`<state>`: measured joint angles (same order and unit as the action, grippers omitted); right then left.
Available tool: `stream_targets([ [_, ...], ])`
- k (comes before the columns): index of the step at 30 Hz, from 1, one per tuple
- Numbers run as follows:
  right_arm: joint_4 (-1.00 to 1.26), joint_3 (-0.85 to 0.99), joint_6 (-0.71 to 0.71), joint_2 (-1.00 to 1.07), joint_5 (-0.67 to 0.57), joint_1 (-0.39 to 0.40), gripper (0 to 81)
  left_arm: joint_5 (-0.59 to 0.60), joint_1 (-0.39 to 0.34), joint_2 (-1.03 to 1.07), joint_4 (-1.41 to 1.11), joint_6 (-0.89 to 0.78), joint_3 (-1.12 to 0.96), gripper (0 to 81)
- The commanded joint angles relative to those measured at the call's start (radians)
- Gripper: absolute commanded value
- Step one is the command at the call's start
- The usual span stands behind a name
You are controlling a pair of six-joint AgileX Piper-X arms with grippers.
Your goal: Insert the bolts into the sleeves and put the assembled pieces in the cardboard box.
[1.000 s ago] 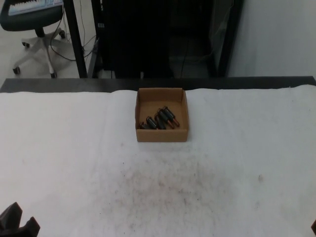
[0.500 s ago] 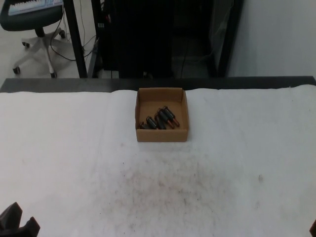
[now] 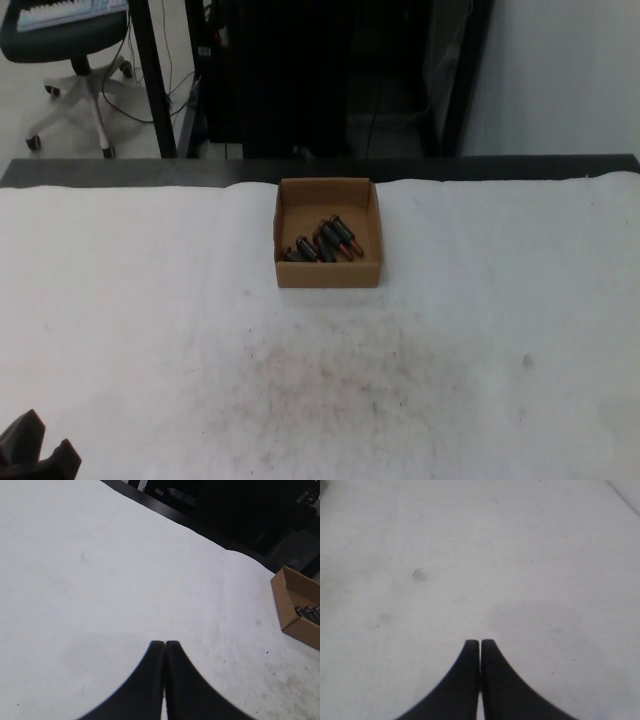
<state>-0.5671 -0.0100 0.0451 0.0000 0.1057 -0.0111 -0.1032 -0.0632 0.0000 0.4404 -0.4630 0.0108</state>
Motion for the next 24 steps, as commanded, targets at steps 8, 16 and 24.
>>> stream_targets([
  [8, 0.005, 0.01, 0.015, 0.0, 0.0, 0.001, 0.8, -0.008, 0.0, 0.0, -0.01, -0.002, -0.011, 0.3],
  [16, 0.005, 0.01, 0.015, 0.0, 0.0, 0.001, 0.8, -0.046, 0.0, 0.0, -0.006, 0.1, -0.011, 0.3],
  [24, 0.005, 0.01, 0.015, 0.0, 0.0, 0.001, 0.8, -0.052, 0.0, 0.0, 0.135, 0.408, -0.011, 0.3],
])
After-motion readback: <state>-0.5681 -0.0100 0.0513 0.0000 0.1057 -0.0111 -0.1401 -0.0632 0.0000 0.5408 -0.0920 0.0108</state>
